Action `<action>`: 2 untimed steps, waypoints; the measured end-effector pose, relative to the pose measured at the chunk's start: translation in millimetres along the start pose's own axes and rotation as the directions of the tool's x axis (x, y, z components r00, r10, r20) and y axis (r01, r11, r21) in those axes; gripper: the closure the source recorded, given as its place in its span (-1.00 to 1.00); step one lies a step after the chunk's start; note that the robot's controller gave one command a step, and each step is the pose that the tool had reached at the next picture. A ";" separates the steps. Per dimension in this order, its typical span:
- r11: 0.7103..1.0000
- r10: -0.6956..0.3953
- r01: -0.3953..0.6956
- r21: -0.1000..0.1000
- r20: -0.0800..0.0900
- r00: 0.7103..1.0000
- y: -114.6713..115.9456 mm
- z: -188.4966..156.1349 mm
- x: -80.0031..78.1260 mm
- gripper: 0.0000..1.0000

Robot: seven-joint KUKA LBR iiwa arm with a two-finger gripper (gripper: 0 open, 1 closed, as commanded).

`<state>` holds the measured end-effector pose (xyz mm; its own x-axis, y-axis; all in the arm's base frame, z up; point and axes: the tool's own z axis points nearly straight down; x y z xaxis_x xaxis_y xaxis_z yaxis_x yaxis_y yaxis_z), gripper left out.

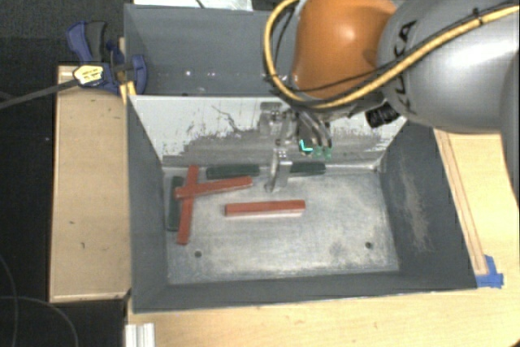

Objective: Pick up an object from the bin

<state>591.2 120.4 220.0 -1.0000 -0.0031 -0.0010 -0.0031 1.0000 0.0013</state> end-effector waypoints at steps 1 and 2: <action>0.991 -0.130 0.130 0.001 -0.003 0.991 -13.2 152.6 36.5 -1.00; 0.992 -0.126 0.126 0.000 0.002 0.992 -12.6 149.3 34.7 1.00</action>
Offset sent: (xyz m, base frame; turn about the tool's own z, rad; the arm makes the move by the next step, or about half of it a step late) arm -0.0352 -0.0127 -0.1500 -0.1322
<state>556.7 107.9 70.7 -0.9917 -0.1288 -0.0033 -0.1288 0.9917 0.0012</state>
